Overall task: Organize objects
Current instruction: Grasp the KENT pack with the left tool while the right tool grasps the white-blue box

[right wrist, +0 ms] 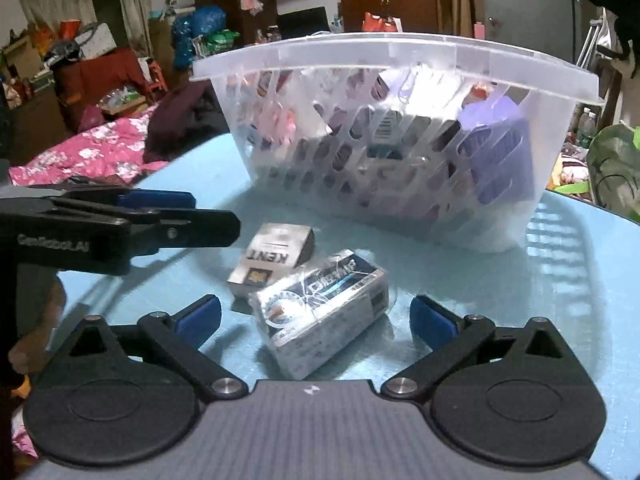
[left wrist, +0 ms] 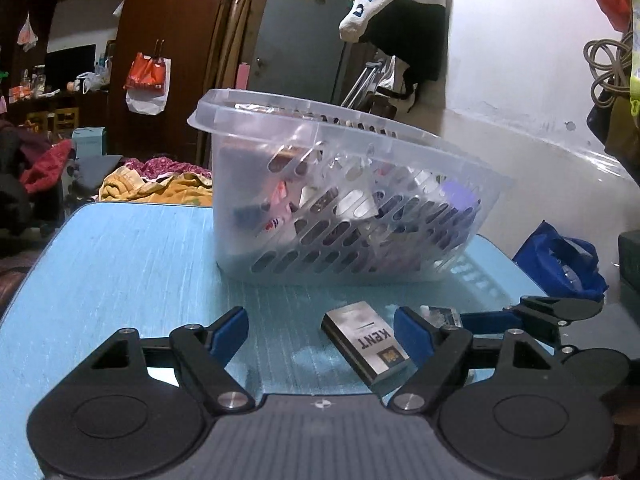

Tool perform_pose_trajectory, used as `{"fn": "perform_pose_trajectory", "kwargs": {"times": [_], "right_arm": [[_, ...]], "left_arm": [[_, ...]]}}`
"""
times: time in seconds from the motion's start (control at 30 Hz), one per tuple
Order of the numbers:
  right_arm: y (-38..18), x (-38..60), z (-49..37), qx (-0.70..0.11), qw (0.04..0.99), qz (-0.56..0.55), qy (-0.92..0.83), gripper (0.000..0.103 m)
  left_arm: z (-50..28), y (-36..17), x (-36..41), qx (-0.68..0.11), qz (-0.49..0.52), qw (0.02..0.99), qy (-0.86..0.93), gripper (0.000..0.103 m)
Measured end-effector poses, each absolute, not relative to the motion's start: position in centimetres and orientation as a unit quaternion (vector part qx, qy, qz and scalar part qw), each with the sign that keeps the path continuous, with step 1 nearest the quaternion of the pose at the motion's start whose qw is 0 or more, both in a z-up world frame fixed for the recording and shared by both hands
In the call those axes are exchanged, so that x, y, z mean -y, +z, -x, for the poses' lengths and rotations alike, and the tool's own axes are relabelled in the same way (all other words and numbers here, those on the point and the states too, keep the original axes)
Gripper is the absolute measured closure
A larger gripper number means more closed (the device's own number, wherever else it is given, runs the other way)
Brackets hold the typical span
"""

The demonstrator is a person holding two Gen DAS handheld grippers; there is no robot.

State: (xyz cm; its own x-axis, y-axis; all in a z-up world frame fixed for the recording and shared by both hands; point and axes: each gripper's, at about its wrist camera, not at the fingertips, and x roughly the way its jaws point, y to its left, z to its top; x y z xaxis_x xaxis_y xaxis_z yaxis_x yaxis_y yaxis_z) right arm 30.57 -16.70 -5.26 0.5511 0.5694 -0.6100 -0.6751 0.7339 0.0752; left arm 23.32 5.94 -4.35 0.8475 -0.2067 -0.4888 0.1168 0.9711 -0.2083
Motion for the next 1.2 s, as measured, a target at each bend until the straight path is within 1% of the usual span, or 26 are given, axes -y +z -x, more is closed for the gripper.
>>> {"fn": "perform_pose_trajectory", "kwargs": {"times": [0.03,0.1,0.17,0.27,0.33,0.37,0.43,0.57,0.73,0.83,0.9,0.93,0.97,1.0,1.03,1.1,1.2], "right_arm": [[-5.3,17.0,-30.1,-0.311,0.878,0.086,0.354,0.001],[-5.3,17.5,-29.8,-0.304,0.883,0.085,0.348,0.009],[-5.1,18.3,-29.7,-0.3,0.89,0.085,0.334,0.034],[-4.9,20.2,-30.0,-0.3,0.894,0.053,0.33,0.034],[-4.9,21.4,-30.1,-0.295,0.904,0.05,0.304,0.035],[-5.0,22.1,-30.2,-0.293,0.909,0.048,0.293,0.044],[-5.0,23.3,-30.5,-0.299,0.907,0.02,0.296,0.047],[-5.1,23.7,-30.6,-0.297,0.912,0.018,0.283,0.047],[-5.1,22.8,-30.7,-0.299,0.913,0.041,0.275,0.047],[-5.1,23.0,-30.8,-0.299,0.916,0.04,0.265,0.045],[-5.1,23.1,-30.7,-0.3,0.915,0.038,0.268,0.038],[-5.1,22.9,-30.7,-0.3,0.913,0.043,0.271,0.033],[-5.2,22.7,-30.6,-0.3,0.914,0.053,0.27,0.033],[-5.2,22.3,-30.4,-0.3,0.914,0.062,0.267,0.033],[-5.2,22.1,-30.3,-0.3,0.914,0.072,0.264,0.034],[-5.2,21.6,-30.1,-0.296,0.915,0.089,0.258,0.037],[-5.1,21.9,-30.1,-0.294,0.917,0.083,0.255,0.05]], "left_arm": [[-23.3,-4.4,-5.9,-0.263,0.085,0.957,-0.085,0.02],[-23.5,-4.7,-5.6,-0.265,0.084,0.957,-0.086,0.02],[-23.6,-4.9,-5.2,-0.267,0.082,0.956,-0.085,0.02],[-23.4,-5.0,-4.3,-0.267,0.072,0.957,-0.088,0.02],[-23.5,-5.1,-3.3,-0.271,0.06,0.956,-0.089,0.02],[-23.5,-5.1,-2.9,-0.274,0.055,0.956,-0.09,0.02],[-23.6,-5.2,-2.0,-0.276,0.045,0.956,-0.089,0.02],[-24.2,-4.9,0.0,-0.288,0.019,0.955,-0.072,0.02],[-24.7,-5.5,2.8,-0.316,-0.04,0.947,-0.049,0.019],[-24.7,-5.7,2.6,-0.317,-0.029,0.947,-0.044,0.02],[-24.8,-5.7,2.3,-0.315,-0.026,0.948,-0.038,0.02],[-24.8,-5.7,2.1,-0.314,-0.024,0.948,-0.034,0.026],[-24.6,-5.6,2.0,-0.311,-0.025,0.95,-0.027,0.031],[-24.4,-5.5,2.0,-0.308,-0.027,0.951,-0.026,0.043],[-24.2,-5.5,1.9,-0.305,-0.028,0.951,-0.029,0.049],[-24.0,-5.4,1.8,-0.305,-0.028,0.952,-0.029,0.051],[-23.8,-5.3,1.3,-0.304,-0.023,0.952,-0.035,0.054]]}}
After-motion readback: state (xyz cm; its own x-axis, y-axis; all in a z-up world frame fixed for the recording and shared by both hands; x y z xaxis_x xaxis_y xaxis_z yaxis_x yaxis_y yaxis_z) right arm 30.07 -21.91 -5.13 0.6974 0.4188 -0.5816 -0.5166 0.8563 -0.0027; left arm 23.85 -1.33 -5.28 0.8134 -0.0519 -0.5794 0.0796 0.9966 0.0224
